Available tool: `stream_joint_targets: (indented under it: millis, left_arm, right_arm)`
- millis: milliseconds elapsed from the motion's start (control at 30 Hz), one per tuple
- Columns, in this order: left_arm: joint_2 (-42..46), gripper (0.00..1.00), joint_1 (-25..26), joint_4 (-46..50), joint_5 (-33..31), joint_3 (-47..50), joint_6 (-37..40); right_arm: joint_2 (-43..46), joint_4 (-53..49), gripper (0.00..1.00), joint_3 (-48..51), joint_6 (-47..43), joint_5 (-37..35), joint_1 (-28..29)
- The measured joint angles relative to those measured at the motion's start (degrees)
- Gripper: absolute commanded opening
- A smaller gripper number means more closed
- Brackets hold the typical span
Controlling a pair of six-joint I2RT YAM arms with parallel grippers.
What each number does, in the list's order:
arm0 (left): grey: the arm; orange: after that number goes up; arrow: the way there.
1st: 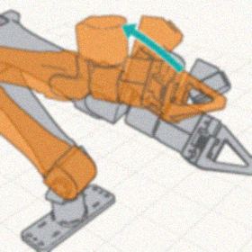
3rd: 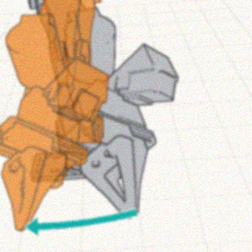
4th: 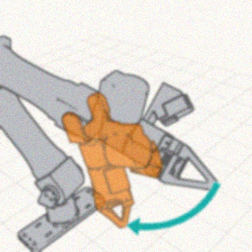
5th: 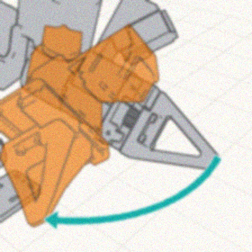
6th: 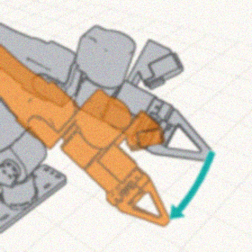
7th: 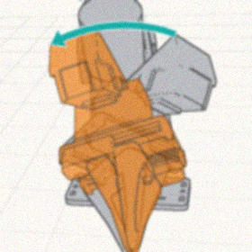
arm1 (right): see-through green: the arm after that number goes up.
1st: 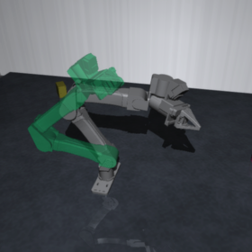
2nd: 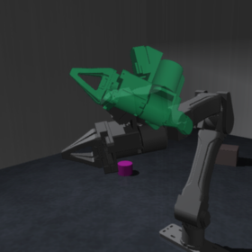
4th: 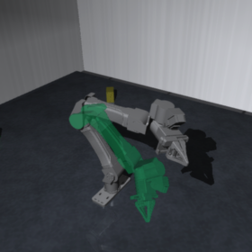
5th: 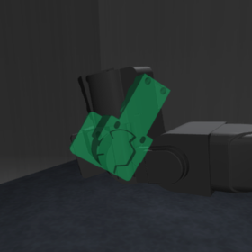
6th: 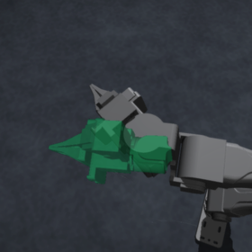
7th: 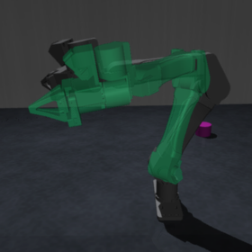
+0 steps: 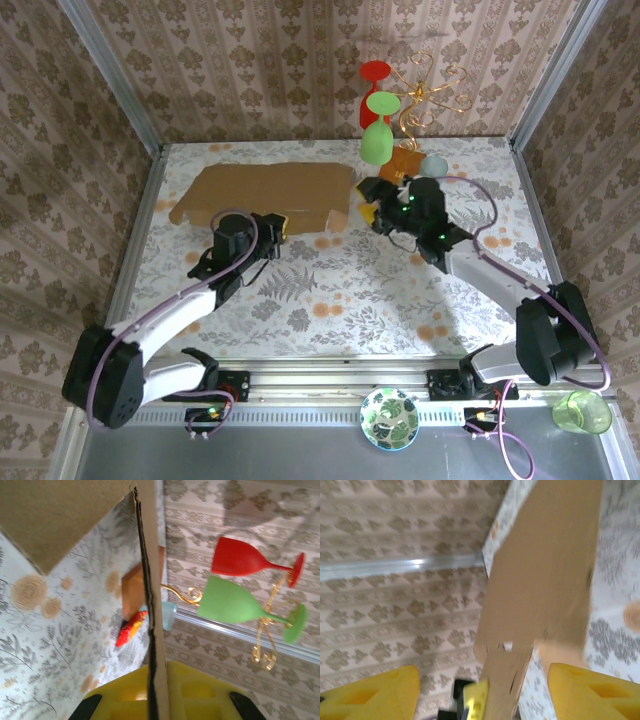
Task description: Fold the paper box
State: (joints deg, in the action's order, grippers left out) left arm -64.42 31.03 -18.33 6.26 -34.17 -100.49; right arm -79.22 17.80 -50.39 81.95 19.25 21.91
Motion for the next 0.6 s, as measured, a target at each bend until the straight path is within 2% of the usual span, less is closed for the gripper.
stream_joint_targets:
  millis: [100,267,400,600]
  left_arm:
    - [5.4,0.00,-0.5,2.2,1.4,0.0,0.3]
    - [11.3,0.00,-1.6,4.8,3.2,1.1,0.7]
    - [12.2,0.00,-1.9,6.4,4.1,2.5,0.7]
    - [12.4,0.00,-1.9,7.6,4.5,3.0,0.7]
  right_arm:
    - [-0.7,1.4,0.75,0.0,0.4,0.5,-2.6]
    - [-7.7,6.2,0.75,0.3,3.0,0.9,-3.0]
    - [-13.2,9.6,0.74,0.4,5.9,1.1,-2.5]
    - [-20.6,15.4,0.66,-0.5,11.2,0.8,0.3]
